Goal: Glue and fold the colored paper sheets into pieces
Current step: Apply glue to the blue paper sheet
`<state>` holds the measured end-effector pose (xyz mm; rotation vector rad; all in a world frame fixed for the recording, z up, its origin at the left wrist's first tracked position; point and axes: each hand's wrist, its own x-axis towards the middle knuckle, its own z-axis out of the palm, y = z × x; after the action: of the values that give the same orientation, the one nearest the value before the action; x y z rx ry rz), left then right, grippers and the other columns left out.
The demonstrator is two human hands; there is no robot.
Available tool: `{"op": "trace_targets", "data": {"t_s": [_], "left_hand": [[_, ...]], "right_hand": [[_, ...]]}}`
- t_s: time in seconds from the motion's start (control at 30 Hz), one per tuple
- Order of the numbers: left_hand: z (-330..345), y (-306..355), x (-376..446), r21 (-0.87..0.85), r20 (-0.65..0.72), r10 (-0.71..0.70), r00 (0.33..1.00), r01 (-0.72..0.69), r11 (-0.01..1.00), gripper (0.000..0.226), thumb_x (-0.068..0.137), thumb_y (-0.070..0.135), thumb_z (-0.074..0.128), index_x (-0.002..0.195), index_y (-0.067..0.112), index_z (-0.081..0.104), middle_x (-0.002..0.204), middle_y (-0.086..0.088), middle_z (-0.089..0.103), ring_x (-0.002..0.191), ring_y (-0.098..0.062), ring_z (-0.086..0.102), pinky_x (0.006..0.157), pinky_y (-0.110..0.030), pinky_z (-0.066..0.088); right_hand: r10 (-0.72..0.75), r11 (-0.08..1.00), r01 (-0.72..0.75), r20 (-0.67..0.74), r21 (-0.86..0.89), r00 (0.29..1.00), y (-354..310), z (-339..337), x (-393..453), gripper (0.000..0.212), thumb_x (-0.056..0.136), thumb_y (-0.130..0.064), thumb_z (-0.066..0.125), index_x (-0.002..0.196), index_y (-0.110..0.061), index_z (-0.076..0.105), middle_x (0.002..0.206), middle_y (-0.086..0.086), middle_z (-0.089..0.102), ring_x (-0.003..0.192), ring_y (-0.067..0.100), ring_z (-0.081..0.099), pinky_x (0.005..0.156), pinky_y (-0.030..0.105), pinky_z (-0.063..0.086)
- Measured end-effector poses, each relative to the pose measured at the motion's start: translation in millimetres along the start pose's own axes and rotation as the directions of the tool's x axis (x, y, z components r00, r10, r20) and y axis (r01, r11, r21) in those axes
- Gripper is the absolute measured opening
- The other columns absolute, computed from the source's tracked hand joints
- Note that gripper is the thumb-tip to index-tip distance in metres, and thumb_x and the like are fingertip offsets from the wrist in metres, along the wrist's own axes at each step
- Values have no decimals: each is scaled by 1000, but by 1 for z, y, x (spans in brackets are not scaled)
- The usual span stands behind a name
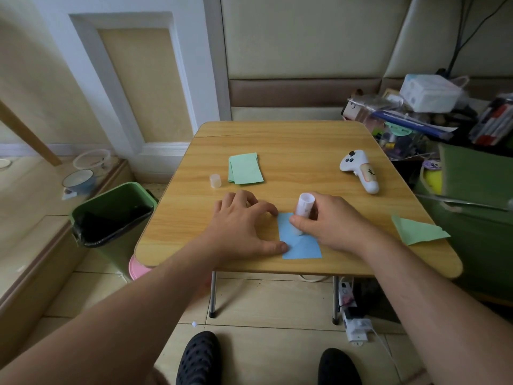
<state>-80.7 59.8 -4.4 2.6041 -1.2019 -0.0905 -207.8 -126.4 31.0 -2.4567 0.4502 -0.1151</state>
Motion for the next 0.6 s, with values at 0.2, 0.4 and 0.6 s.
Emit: {"op": "trace_targets", "data": {"t_s": [0.2,0.4,0.6], "left_hand": [[-2,1,-1,-12,15,-4,1000,4,1000,87,53,101,47,130,59,43,126,11,35,127,-20,31,110,-39,24],[-2,0,-1,-16,15,3,1000,-3,1000,88,54,101,47,131,59,43,126,11,35,128,-19,30,110,-40,23],[-1,1,1,-12,20,-2,1000,3,1000,87,53,101,47,130,60,42,126,11,35,129,-20,31,111,-40,24]], "right_hand": [[32,999,-32,2,-16,999,10,-14,-3,23,89,-46,71,89,-25,63,84,-4,70,82,19,65,79,44,54],[51,999,-51,-65,8,997,16,-20,-4,23,91,-43,70,91,-21,64,86,-3,70,84,18,66,77,42,54],[30,993,-27,-24,112,999,12,-12,-2,16,90,-43,73,91,-27,68,87,-9,73,86,12,67,79,36,54]]}}
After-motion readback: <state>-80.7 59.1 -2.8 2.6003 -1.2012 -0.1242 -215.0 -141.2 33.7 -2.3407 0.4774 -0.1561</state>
